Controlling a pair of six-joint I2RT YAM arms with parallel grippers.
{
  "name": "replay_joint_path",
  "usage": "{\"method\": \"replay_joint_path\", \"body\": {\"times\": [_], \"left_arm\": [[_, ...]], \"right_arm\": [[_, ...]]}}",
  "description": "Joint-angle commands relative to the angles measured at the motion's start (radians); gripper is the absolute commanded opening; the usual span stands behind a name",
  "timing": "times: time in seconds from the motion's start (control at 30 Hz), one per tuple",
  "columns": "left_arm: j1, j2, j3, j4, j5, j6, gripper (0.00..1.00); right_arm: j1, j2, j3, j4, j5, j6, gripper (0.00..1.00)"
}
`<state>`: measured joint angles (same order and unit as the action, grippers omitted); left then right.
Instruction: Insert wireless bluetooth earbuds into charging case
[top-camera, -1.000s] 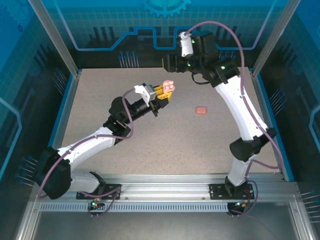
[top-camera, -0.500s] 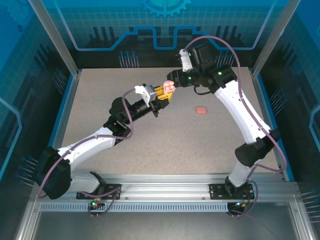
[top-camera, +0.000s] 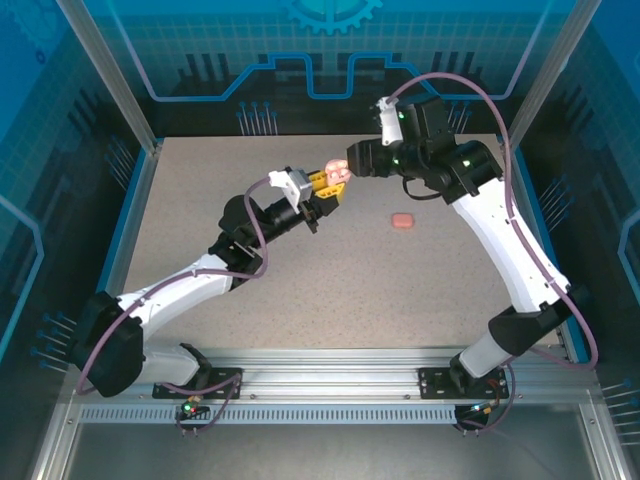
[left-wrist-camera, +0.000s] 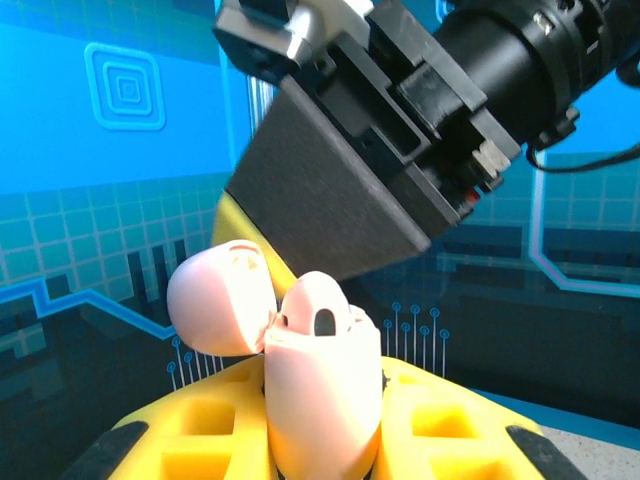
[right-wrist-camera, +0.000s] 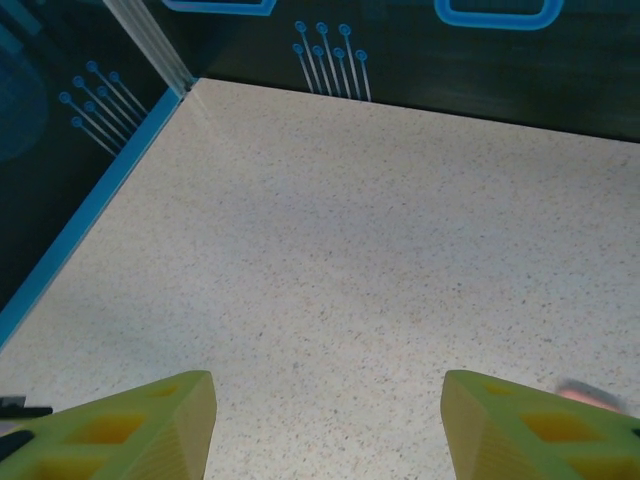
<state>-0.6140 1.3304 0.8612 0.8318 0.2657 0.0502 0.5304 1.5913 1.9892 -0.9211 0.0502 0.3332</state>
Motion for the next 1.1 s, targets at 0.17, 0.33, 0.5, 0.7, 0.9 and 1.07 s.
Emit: {"method": "replay_joint_path", "body": {"times": [0.17,0.33,0.5,0.7,0.9,1.07], "left_arm": [[-0.01,0.016,-0.011,-0.024,0.021,-0.013,0.0],[-0.01,0.021,-0.011,-0.02,0.01,-0.015,0.0],[-0.011,0.029,0.009,-0.04,-0.013,-0.012,0.0],[-0.01,0.046,0.024,-0.051,-0.026,-0.009,0.0],[-0.01,0.057,0.029,-0.043,-0.05,-0.012,0.0],[-0.01,0.058,0.03,-0.047,-0.043,-0.009,0.0]], "right_arm": [[0.006,0.194,0.254,-0.058,0.019,-0.005,0.62],[0.019,0.24,0.302,-0.096,-0.001,-0.012,0.61],[0.041,0.163,0.173,-0.065,0.005,-0.01,0.6],[0.066,0.018,0.007,-0.02,0.009,0.006,0.6],[0.071,-0.054,-0.091,0.006,0.025,0.029,0.6],[0.049,-0.071,-0.118,0.042,0.027,0.056,0.6]]}}
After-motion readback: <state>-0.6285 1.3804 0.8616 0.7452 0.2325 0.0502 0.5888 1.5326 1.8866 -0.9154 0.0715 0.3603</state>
